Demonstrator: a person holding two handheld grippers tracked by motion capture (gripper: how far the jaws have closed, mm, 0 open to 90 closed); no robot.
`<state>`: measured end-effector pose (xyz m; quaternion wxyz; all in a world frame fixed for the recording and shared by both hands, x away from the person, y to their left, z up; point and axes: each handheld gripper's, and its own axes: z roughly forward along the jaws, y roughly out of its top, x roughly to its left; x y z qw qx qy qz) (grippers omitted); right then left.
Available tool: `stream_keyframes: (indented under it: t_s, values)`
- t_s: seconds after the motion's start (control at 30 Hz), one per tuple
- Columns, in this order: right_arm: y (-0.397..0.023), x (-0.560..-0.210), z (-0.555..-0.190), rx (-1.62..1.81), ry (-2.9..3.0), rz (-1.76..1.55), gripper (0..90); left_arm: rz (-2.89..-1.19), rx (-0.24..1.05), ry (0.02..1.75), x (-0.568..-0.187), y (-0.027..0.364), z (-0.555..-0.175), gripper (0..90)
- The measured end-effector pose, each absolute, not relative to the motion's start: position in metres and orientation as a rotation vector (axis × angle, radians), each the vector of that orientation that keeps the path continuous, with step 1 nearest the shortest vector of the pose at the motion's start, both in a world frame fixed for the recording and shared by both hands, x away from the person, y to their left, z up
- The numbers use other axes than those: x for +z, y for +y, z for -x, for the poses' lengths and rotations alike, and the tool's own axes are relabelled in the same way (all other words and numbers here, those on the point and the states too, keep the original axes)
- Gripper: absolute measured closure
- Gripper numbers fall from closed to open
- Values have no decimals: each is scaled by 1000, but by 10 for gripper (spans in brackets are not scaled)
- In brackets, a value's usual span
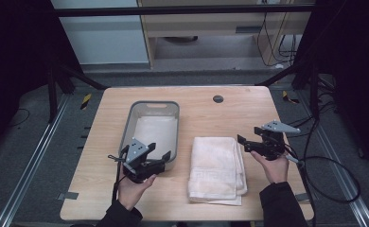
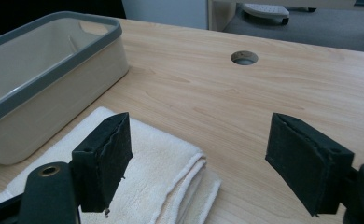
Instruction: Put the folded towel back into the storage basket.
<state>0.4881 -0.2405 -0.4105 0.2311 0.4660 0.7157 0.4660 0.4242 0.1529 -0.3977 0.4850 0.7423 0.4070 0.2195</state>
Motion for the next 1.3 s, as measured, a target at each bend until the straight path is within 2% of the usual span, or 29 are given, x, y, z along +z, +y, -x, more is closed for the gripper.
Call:
stream_keyframes:
  t_s: [1.3]
  values:
    - [-220, -434, -495, 1190, 2091, -1269, 208, -2001, 417, 916, -436, 105, -408, 355]
